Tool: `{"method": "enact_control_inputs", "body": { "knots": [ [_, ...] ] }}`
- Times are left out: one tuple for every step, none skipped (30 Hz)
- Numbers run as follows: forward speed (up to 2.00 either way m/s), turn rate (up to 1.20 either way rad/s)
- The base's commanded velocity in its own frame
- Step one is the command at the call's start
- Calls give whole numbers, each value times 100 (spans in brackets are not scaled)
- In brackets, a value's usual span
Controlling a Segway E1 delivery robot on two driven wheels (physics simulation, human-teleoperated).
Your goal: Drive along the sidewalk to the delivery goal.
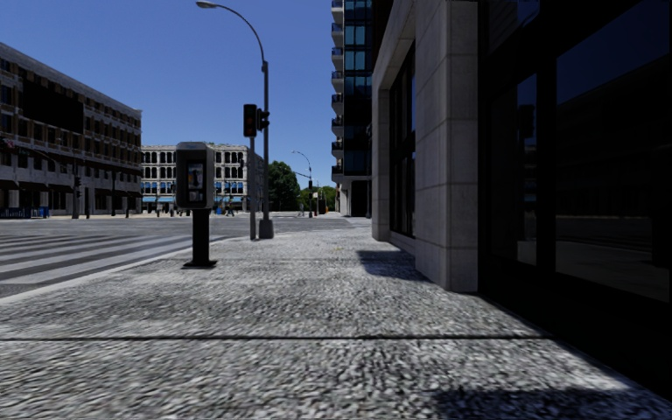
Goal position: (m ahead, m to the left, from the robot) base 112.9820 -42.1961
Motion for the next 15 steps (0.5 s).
{"method": "enact_control_inputs", "body": {
  "knots": [
    [200, 0],
    [200, 0],
    [200, 0],
    [200, 0],
    [200, 0],
    [200, 0],
    [200, 0],
    [200, 0],
    [200, 0],
    [200, 0],
    [200, 0],
    [200, 0],
    [200, 0],
    [200, 0],
    [200, 0]
  ]
}}
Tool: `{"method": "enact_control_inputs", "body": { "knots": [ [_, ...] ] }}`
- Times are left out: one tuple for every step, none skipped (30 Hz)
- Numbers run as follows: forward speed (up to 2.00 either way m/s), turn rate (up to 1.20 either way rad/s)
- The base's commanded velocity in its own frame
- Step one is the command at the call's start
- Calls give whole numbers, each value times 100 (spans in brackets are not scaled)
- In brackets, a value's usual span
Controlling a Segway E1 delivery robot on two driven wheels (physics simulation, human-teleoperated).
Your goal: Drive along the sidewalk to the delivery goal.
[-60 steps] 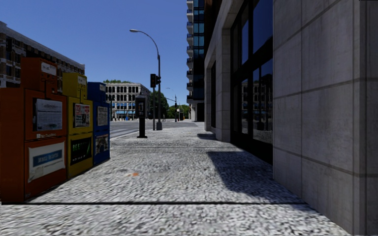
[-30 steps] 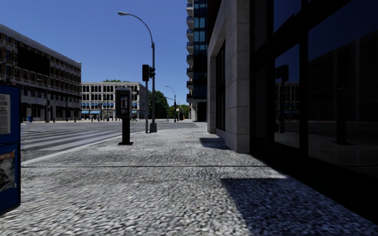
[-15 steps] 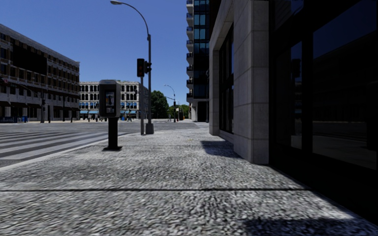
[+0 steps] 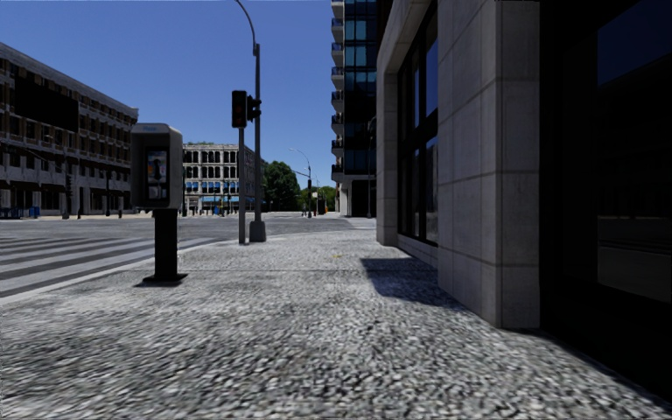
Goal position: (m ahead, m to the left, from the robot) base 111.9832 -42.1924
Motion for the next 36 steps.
{"method": "enact_control_inputs", "body": {
  "knots": [
    [200, 0],
    [200, 0],
    [200, 0],
    [200, 0],
    [200, 0],
    [200, 0],
    [200, 0],
    [200, 0],
    [200, 0],
    [200, 0],
    [200, 0],
    [200, 0],
    [200, 0],
    [200, 0],
    [200, 0],
    [200, 0],
    [200, 0],
    [200, 0],
    [200, 0],
    [200, 0],
    [200, 0],
    [200, 0],
    [200, 0],
    [200, 0],
    [200, 0],
    [200, 0],
    [200, 0],
    [200, 0],
    [200, 0],
    [200, 0],
    [200, 0],
    [200, 0],
    [200, 0],
    [200, 0],
    [200, 0],
    [200, 0]
  ]
}}
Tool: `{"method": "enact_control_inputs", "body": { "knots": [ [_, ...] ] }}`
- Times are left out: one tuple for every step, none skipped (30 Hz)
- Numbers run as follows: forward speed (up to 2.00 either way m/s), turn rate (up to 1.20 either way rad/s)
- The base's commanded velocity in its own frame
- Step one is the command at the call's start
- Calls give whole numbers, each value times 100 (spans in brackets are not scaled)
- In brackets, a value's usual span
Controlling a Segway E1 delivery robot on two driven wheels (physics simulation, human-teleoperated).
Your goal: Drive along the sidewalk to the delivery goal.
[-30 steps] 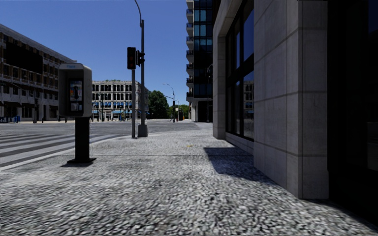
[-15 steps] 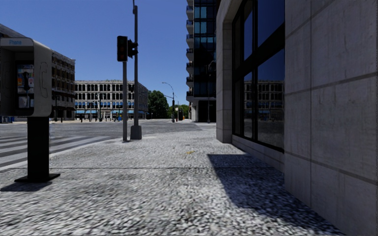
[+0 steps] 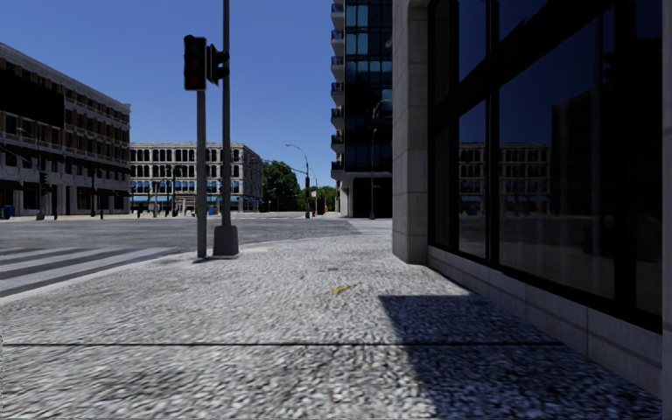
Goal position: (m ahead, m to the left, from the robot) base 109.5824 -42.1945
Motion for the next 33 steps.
{"method": "enact_control_inputs", "body": {
  "knots": [
    [200, 0],
    [200, 0],
    [200, 0],
    [200, 0],
    [200, 0],
    [200, 0],
    [200, 0],
    [200, 0],
    [200, 0],
    [200, 0],
    [200, 0],
    [200, 0],
    [200, 0],
    [200, 0],
    [200, 0],
    [200, 0],
    [200, 0],
    [200, 0],
    [200, 0],
    [200, 0],
    [200, 0],
    [200, 0],
    [200, 0],
    [200, 0],
    [200, 0],
    [200, 0],
    [200, 0],
    [200, 0],
    [200, 0],
    [200, 0],
    [200, 0],
    [200, 0],
    [200, 0]
  ]
}}
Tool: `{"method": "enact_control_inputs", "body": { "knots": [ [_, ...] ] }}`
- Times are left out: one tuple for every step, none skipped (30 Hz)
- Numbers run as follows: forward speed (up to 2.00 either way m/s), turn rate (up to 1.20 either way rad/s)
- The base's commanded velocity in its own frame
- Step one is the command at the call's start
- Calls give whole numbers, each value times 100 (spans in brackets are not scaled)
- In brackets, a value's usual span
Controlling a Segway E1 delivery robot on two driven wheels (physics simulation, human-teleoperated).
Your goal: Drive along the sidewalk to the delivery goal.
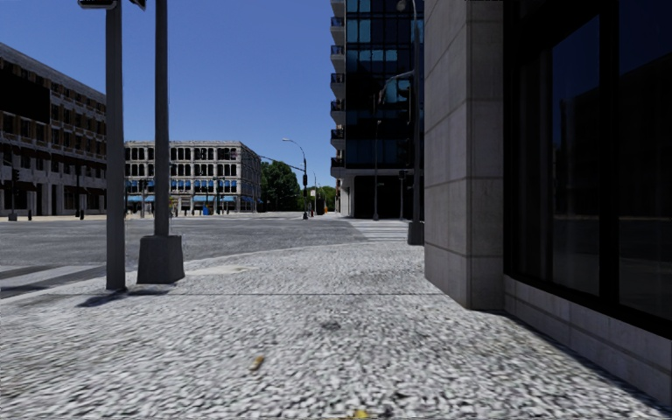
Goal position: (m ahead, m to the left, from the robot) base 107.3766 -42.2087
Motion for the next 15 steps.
{"method": "enact_control_inputs", "body": {
  "knots": [
    [200, 0],
    [200, 0],
    [200, 0],
    [200, 0],
    [200, 0],
    [200, 0],
    [200, 0],
    [200, 0],
    [200, 0],
    [200, 0],
    [200, 0],
    [200, 0],
    [200, 0],
    [200, 0],
    [200, 0]
  ]
}}
